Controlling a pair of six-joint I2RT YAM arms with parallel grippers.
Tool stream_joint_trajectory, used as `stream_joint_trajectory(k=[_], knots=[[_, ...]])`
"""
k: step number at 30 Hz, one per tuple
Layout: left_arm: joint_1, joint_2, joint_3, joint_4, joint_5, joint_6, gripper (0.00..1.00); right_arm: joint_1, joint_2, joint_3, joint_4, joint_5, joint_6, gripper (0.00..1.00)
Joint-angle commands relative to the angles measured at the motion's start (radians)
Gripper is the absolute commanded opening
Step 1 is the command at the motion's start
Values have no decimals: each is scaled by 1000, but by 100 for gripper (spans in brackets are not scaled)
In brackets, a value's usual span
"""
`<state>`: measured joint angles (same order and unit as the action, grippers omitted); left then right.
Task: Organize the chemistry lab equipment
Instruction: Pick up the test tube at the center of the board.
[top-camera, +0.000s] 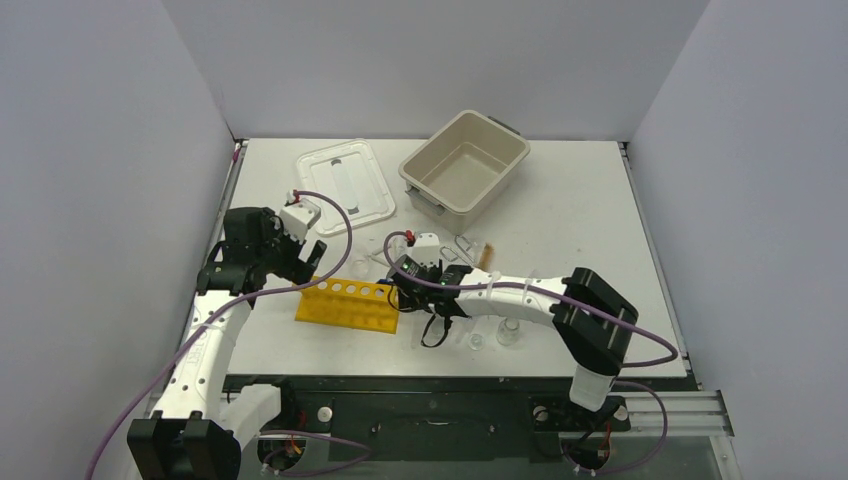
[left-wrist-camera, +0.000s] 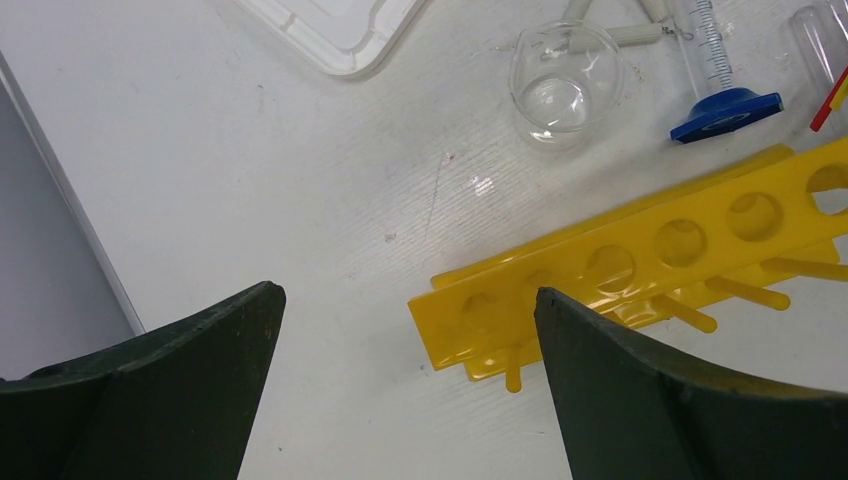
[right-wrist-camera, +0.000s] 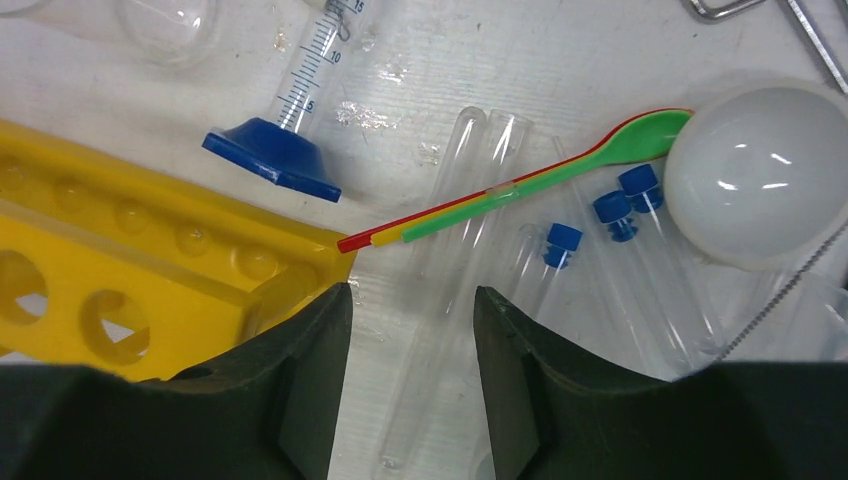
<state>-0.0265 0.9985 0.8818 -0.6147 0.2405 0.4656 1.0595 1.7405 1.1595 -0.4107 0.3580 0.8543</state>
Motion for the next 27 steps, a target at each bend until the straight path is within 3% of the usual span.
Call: stream_joint_trajectory(k=[1, 16, 24, 27], knots=[[2, -14, 39, -3, -17, 16, 97, 2, 43, -13, 66, -41, 34, 43], [1, -19, 58, -14, -35, 18, 97, -2, 77, -95, 136, -61, 67, 37], [-2, -19, 78, -39, -36, 11, 97, -25, 61, -93, 128, -44, 70, 14], [-6, -19, 86, -41, -36, 7, 97, -24, 32, -86, 100, -14, 69, 12]])
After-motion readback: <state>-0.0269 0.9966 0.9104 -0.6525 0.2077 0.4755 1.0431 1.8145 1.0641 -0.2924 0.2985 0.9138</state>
